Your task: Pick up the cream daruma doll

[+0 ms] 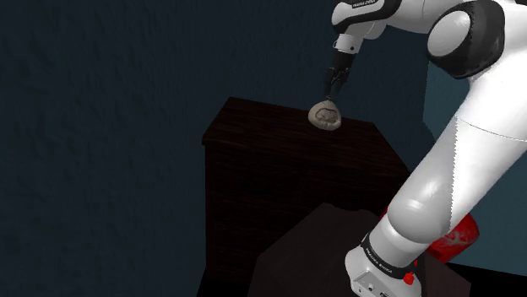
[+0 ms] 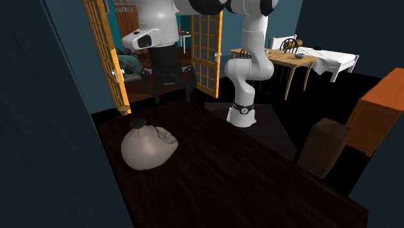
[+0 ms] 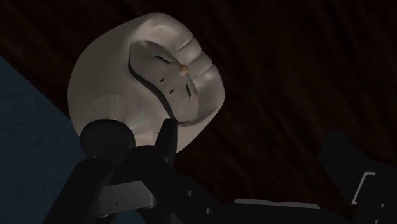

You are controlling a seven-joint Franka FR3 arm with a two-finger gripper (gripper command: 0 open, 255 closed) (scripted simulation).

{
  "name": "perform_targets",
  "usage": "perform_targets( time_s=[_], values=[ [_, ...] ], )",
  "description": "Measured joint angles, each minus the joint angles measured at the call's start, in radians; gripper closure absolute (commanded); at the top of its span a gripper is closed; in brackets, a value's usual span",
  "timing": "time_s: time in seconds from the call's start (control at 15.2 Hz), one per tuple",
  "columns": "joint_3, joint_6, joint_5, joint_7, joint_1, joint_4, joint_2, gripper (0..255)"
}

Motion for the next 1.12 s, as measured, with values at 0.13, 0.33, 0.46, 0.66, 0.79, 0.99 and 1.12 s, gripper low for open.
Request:
perform_targets(
  time_s=[0.13,0.33,0.46,0.66,0.79,0.99,1.12],
  values=[
    [-0.015,-0.016,0.034,-0.04,-0.026,0.088,0.087,0],
    [-0.03,-0.049,0.087,-0.095,-0.079,0.233,0.221,0],
    [-0.031,-0.084,0.123,-0.122,-0.12,0.35,0.317,0],
    [-0.03,-0.096,0.146,-0.142,-0.153,0.418,0.383,0],
    [-0.029,-0.073,0.15,-0.148,-0.156,0.403,0.392,0],
    [-0.028,-0.037,0.152,-0.151,-0.153,0.37,0.395,0],
    [-0.027,-0.019,0.153,-0.152,-0.15,0.352,0.396,255]
  ],
)
